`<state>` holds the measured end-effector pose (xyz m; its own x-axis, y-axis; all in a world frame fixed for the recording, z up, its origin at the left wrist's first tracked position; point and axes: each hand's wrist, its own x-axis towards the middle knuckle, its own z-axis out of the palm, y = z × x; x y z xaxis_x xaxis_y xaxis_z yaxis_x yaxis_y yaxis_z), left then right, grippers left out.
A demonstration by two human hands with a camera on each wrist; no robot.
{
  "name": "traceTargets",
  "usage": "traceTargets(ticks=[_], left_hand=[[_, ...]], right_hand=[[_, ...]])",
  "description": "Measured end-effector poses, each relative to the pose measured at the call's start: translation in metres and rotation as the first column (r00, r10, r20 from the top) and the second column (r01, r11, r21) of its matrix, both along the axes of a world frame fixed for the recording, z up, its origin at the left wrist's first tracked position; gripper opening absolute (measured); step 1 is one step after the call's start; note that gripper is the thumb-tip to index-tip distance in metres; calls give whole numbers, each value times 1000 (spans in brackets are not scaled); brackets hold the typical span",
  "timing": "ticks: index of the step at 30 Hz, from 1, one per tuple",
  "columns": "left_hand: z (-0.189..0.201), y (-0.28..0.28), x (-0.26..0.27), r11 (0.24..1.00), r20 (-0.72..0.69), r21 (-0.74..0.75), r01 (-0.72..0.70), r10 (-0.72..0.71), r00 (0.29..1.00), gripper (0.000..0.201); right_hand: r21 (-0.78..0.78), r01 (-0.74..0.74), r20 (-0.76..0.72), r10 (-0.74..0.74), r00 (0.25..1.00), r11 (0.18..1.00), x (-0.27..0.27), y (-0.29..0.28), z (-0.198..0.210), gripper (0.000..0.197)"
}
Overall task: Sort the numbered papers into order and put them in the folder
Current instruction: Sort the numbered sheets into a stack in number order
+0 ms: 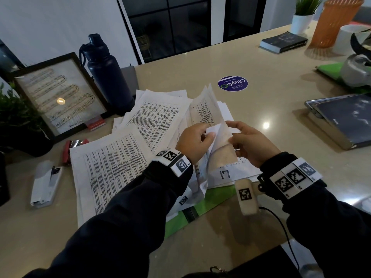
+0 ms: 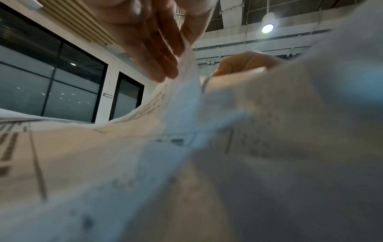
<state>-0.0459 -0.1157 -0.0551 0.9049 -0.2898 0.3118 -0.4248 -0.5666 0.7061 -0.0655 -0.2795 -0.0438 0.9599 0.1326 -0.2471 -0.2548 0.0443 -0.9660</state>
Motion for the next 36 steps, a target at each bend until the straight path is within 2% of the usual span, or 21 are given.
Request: traceTargets(ticks=[4,8,10,12,15,16,18,19,21,22,23,25,27,29,32,36], left_hand=[[4,5,-1,977,108,-96,-191,201,974,18],[8,24,0,925,90,-241,-295,323,942,20],[9,32,0,912,70,-268,-312,341,937,23],[8,34,0,912,79,-256,-322,352,933,21],[5,30,0,921,89,-223,-320,346,934,7],[4,27,0,933,80,-204,-296,318,945,12],[6,20,-3,985,-46,-121,-125,120,992,42],[8,14,-7,998,-161,-62,6,-16,987,68],[10,3,-16,974,-372,11,227,-207,905,106],[10,-2,-18,956,-421,39,291,-248,873,115],[8,-7,-20,945,-425,100,311,-242,872,118],[9,-14,-19,929,-344,297,223,-114,932,108],[12,-16,-15,901,-259,429,69,49,965,92],[14,-13,-13,910,-226,414,-9,112,968,87],[12,-9,-13,954,-138,289,-80,124,983,87],[8,-8,-10,974,-48,216,-63,75,996,82]], right_hand=[[-210,61,-39,-71,997,976,6,-6,-11,42],[-531,10,-74,-58,996,848,9,-17,-23,56],[-600,-13,-99,-58,993,800,9,-21,-25,59],[-613,-34,-114,-45,992,789,10,-23,-24,60],[-530,-29,-94,-25,995,847,11,-21,-22,56],[-447,-17,-78,-21,997,895,9,-19,-19,53],[-240,23,-23,-29,999,971,6,-13,-11,49],[-148,46,7,-45,999,988,6,-11,-8,48],[6,64,33,-64,997,998,7,-7,-3,47],[57,60,29,-62,998,997,8,-6,-1,45],[95,44,21,-46,999,995,8,-6,0,42],[125,-4,-23,7,1000,992,7,-10,1,34],[34,-16,-89,19,996,999,7,-19,-3,32],[-225,35,-126,-65,990,974,8,-32,-10,38],[-511,67,-131,-155,979,857,9,-48,-17,38],[-634,-35,-158,-85,984,773,6,-52,-13,35]])
